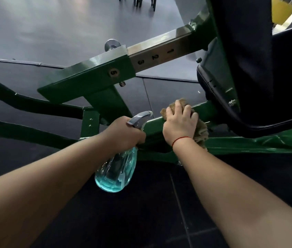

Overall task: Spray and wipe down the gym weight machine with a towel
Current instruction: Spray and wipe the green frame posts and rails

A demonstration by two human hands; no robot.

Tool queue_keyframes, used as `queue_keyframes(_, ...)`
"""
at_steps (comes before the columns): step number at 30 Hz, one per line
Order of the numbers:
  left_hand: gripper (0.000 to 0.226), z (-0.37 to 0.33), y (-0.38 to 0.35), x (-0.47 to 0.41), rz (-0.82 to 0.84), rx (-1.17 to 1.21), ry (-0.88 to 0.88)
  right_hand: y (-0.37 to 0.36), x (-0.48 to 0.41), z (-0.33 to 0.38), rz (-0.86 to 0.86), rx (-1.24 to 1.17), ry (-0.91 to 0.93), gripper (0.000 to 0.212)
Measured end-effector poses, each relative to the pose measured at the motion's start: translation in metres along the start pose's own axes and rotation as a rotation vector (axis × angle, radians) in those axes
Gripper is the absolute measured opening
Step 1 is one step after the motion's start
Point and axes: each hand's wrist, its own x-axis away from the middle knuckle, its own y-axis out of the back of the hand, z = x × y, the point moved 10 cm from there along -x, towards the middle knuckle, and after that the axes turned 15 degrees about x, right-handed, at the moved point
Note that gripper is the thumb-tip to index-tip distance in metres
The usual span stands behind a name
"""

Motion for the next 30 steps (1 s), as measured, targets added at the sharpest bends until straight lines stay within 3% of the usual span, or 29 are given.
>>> queue_keyframes(4,0.007,-0.002,0.019,0.003,-0.030,0.030,-0.007,0.007,0.028,0.064,0.039,-0.030,0.227,0.067)
queue_keyframes(8,0.038,0.003,0.035,0.003,-0.050,0.076,0.023,0.015,0.038,0.071,0.008,-0.067,0.337,0.066)
queue_keyframes(10,0.036,0.005,0.036,0.003,-0.032,0.063,0.012,0.017,0.039,0.058,-0.085,-0.039,0.408,0.057)
queue_keyframes(13,0.043,0.005,0.033,0.005,0.008,0.057,-0.002,0.009,0.029,0.015,-0.154,-0.005,0.298,0.045)
queue_keyframes(18,0.024,0.007,0.026,0.004,0.010,0.027,-0.017,0.002,-0.011,-0.065,-0.083,0.081,-0.032,0.049)
queue_keyframes(24,0.033,0.004,0.020,0.011,0.035,0.036,-0.001,-0.001,-0.024,-0.054,0.034,0.260,-0.020,0.052)
queue_keyframes(27,0.019,0.001,0.023,0.015,0.010,0.019,-0.004,0.004,-0.019,-0.058,0.042,0.296,-0.010,0.050)
queue_keyframes(30,0.025,-0.003,0.027,0.020,0.004,0.010,-0.005,0.003,-0.002,-0.062,0.040,0.337,-0.023,0.054)
